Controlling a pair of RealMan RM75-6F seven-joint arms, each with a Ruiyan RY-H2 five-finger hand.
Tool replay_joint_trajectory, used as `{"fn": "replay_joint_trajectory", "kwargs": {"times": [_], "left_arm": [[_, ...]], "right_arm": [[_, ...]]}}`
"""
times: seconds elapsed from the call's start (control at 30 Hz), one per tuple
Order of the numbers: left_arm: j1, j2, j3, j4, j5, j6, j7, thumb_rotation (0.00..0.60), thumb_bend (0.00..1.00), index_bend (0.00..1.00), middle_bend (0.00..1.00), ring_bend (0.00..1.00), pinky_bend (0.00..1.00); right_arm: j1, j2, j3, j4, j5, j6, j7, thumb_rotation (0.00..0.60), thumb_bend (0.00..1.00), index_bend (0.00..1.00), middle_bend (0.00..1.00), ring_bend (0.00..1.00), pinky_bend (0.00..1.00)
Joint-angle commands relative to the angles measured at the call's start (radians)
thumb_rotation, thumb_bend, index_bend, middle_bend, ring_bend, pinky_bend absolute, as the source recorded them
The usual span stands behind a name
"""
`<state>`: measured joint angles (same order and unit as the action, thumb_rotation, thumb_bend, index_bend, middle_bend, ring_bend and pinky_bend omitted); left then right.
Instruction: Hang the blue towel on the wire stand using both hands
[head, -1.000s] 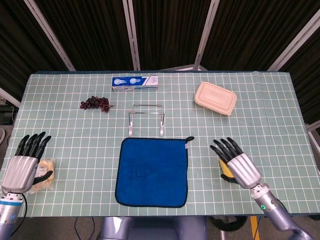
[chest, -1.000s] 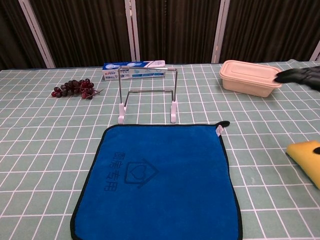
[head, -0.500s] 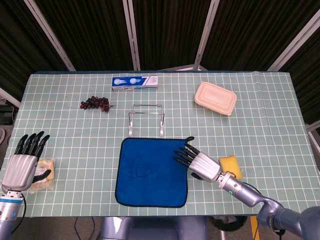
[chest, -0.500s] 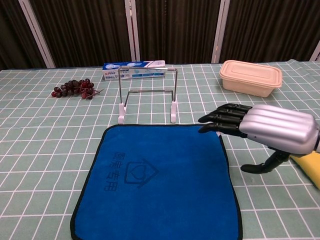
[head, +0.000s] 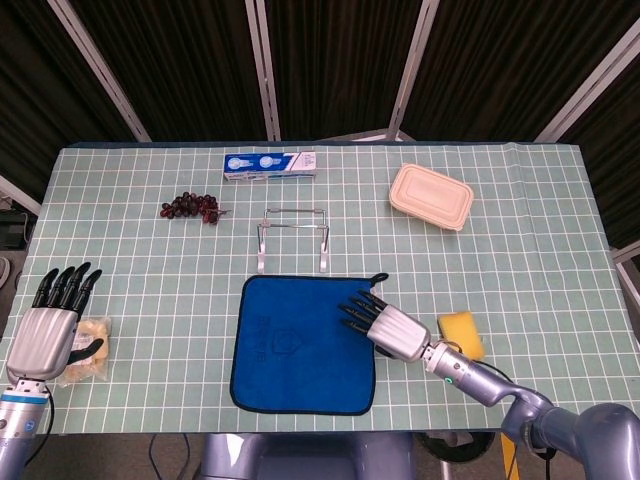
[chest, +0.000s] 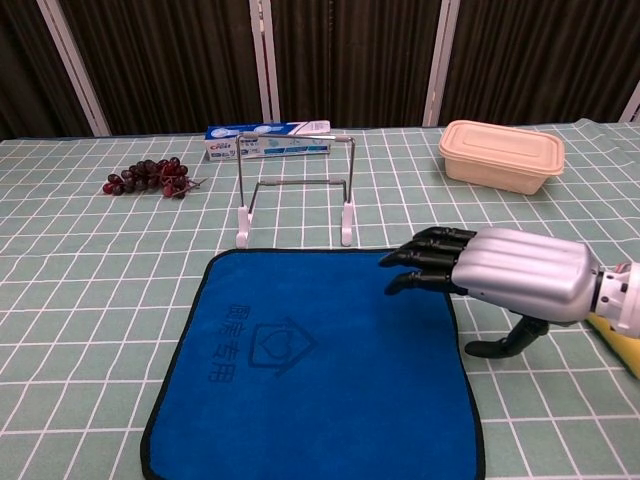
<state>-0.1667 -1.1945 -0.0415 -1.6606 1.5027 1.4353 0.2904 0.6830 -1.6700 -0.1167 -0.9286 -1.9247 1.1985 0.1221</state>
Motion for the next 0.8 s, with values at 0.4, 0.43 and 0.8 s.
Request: {"fn": "replay_joint_trajectory", "kwargs": {"times": [0.4, 0.43, 0.8], "left_arm": [[-0.005, -0.013, -0.002, 0.007, -0.014, -0.008, 0.019, 0.600, 0.00, 0.00, 0.00, 0.00, 0.00], [-0.005, -0.014, -0.002, 0.009, -0.016, -0.011, 0.021, 0.600, 0.00, 0.00, 0.00, 0.00, 0.00], [-0.013, -0.023, -0.006, 0.020, -0.034, -0.026, 0.028, 0.600, 0.00, 0.00, 0.00, 0.00, 0.00]], "right_arm": [[0.018, -0.055, -0.017, 0.070, 0.004, 0.017, 0.000, 0.600, 0.20, 0.16, 0.00, 0.00, 0.00], [0.022, -0.063, -0.019, 0.078, 0.005, 0.011, 0.008, 0.600, 0.20, 0.16, 0.00, 0.00, 0.00], [0.040, -0.106, -0.008, 0.115, 0.028, 0.037, 0.068, 0.600, 0.22, 0.17, 0.00, 0.00, 0.00]]}}
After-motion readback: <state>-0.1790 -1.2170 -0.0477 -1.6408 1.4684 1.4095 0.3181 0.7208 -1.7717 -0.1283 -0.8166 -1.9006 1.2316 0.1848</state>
